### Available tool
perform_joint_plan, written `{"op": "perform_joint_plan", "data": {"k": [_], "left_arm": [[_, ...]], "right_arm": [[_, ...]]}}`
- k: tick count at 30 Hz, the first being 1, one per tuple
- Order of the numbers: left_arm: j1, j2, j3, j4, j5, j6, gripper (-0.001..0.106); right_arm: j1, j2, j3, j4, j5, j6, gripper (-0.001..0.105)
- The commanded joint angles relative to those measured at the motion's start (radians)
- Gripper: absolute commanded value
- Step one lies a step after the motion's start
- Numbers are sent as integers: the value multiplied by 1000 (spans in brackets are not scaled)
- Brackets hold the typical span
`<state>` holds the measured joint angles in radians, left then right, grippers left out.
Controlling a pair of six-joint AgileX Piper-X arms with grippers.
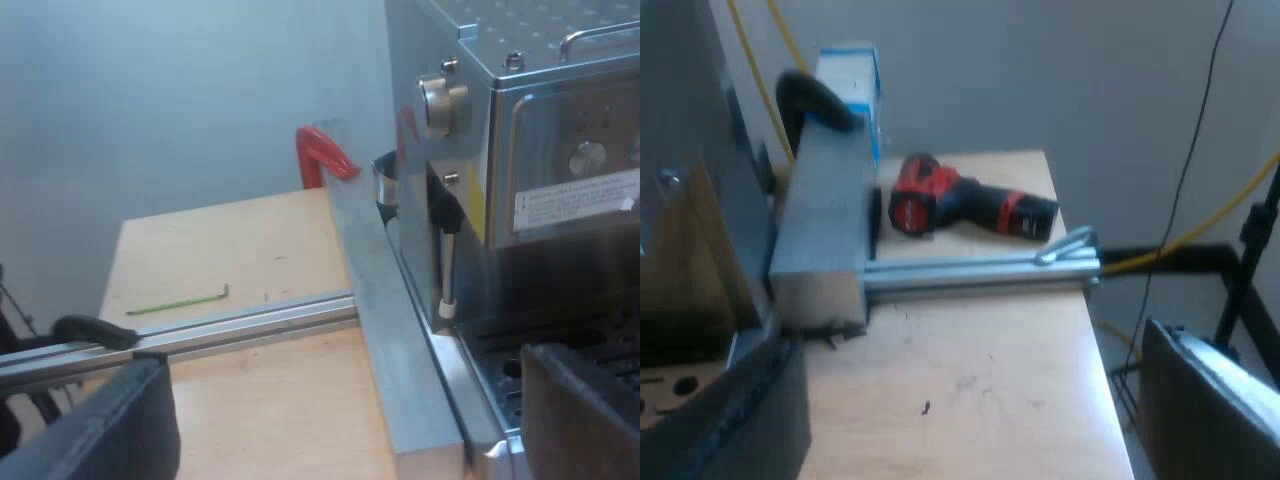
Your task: Grind coffee beans and then tamp
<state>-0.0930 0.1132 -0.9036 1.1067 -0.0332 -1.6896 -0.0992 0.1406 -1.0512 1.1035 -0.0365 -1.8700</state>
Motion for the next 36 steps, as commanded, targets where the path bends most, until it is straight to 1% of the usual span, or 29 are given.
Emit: {"op": "perform_joint_plan", "data": {"k": [1, 3, 7, 9, 10, 13, 15, 17, 18, 19, 22, 23, 24, 26, 27, 28, 30, 36], "left_arm": [[0, -56, -8, 16, -25, 12, 72], [0, -107, -5, 29, -25, 38, 72], [0, -174, -2, 88, -18, 43, 72], [0, -216, -2, 147, -16, 43, 72], [0, -226, -2, 156, -16, 43, 72], [0, -271, -2, 210, -16, 43, 72], [0, -268, -14, 259, -16, 41, 72], [0, -267, -14, 261, -16, 41, 72], [0, -268, -2, 225, -18, 41, 72], [0, -268, 1, 213, -18, 41, 72], [0, -268, 37, 109, -18, 30, 72], [0, -268, 54, 71, -18, 17, 72], [0, -268, 77, 30, -18, -6, 72], [0, -268, 112, -16, -18, -40, 72], [0, -268, 137, -36, -18, -41, 72], [0, -266, 145, -41, -18, -41, 72], [0, -267, 197, -58, -18, -41, 72], [0, -265, 315, -58, -17, -41, 72]], "right_arm": [[-1, -63, -3, 9, -7, -2, 70], [-1, -117, -3, 30, -7, -2, 70], [-1, -195, -4, 64, -7, 11, 70], [-1, -199, -26, 109, -7, 13, 70], [-1, -196, -30, 117, -7, 12, 70], [-1, -198, -25, 108, -13, 12, 70], [-1, -198, -17, 106, -13, 12, 70], [-1, -198, -4, 104, -13, 12, 70], [-1, -198, 13, 98, -13, 12, 70], [-1, -198, 19, 95, -13, 15, 70], [-1, -196, 71, 52, -13, 50, 70], [-1, -196, 95, 20, -13, 72, 70], [-1, -195, 119, -10, -13, 81, 70], [-1, -195, 152, -43, -13, 81, 70], [-1, -195, 171, -55, -13, 81, 70], [-1, -195, 187, -57, -13, 81, 70], [-1, -193, 227, -57, -13, 81, 70], [-1, -193, 331, -62, -13, 79, 70]]}}
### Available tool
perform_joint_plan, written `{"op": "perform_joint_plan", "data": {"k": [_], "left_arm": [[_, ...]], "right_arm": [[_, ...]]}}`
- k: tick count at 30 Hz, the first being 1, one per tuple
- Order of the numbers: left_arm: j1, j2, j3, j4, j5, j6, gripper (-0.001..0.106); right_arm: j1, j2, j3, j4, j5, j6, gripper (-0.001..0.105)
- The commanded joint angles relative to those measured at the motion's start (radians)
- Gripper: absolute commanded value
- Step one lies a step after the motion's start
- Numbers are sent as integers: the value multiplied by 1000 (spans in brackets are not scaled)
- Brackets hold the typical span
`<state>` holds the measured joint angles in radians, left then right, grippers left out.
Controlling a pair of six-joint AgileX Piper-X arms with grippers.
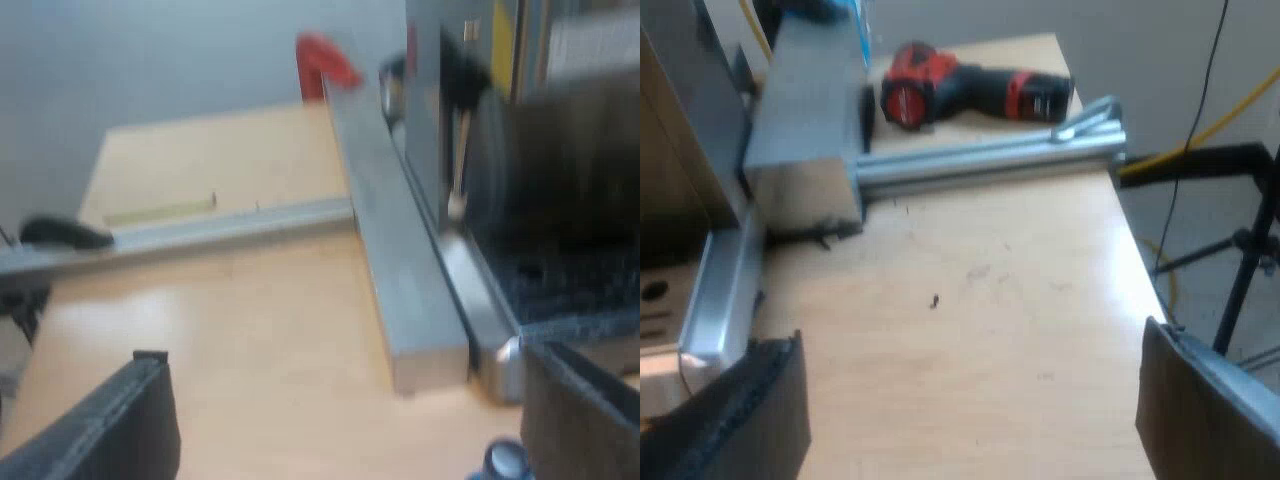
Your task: Grind coffee beans and then tamp
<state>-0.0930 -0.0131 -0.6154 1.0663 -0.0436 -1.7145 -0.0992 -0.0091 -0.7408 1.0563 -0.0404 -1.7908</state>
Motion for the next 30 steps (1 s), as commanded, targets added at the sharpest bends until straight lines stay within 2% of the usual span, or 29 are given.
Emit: {"op": "perform_joint_plan", "data": {"k": [1, 6, 15, 30], "left_arm": [[0, -139, 38, -18, -6, -16, 72], [0, -139, 97, -41, -6, -13, 72], [0, -139, 100, -47, -6, -13, 72], [0, -139, 103, -50, -6, 3, 72]], "right_arm": [[-1, -44, 35, -18, -9, 0, 70], [-1, -43, 117, -36, -9, 0, 70], [-1, -43, 203, -27, -9, 0, 70], [-1, -43, 213, -26, -9, 0, 70]]}}
